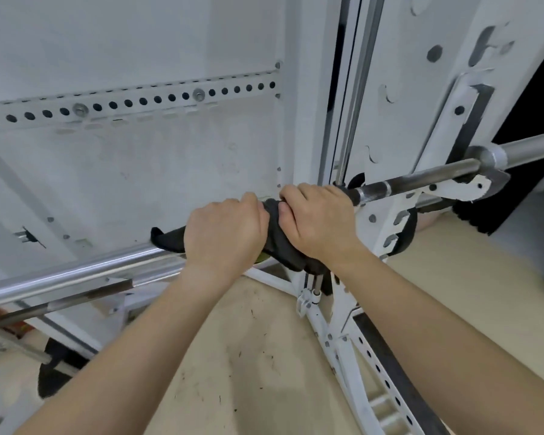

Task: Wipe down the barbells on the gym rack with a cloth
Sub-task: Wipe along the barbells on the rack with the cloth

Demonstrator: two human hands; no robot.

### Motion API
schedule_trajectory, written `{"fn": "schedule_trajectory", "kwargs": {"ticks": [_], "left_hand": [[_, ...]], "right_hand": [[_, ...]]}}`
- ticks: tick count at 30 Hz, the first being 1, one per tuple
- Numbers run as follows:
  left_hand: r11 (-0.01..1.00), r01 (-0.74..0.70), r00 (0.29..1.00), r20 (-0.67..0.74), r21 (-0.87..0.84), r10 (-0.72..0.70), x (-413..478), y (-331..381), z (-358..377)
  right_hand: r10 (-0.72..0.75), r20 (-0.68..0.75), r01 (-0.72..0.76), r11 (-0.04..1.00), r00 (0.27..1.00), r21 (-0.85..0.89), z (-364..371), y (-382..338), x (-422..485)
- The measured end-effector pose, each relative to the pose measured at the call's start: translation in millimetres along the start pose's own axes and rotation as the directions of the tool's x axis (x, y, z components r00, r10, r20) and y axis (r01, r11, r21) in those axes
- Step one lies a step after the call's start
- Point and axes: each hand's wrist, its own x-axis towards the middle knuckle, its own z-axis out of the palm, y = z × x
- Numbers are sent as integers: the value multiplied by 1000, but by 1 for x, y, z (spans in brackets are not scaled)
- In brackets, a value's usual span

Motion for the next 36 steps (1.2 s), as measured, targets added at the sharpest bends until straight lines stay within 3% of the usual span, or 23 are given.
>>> {"fn": "schedule_trajectory", "kwargs": {"ticks": [6,15,17,21,26,29,33,36], "left_hand": [[999,16,1000,-12,-30,-16,27,49,5],[996,-86,996,-33,-38,85,83,159,14],[995,-93,995,27,-46,94,99,188,13],[992,-108,983,139,-72,117,118,220,12],[973,-230,963,136,-24,231,109,194,6],[971,-239,954,190,11,233,93,159,6],[993,-112,975,200,48,100,66,109,5],[995,-80,980,185,59,68,64,104,3]], "right_hand": [[13,66,-11,999,998,-36,-8,85,-8],[159,109,-145,982,981,-124,-30,218,-24],[156,100,-140,979,983,-150,-32,231,-24],[242,84,-237,969,967,-65,-28,223,-22],[389,-32,-385,919,921,90,-21,186,-28],[351,-7,-348,931,936,110,-14,147,-22],[243,-7,-238,953,970,187,-8,91,-18],[121,7,-121,980,993,161,-10,98,-17]]}}
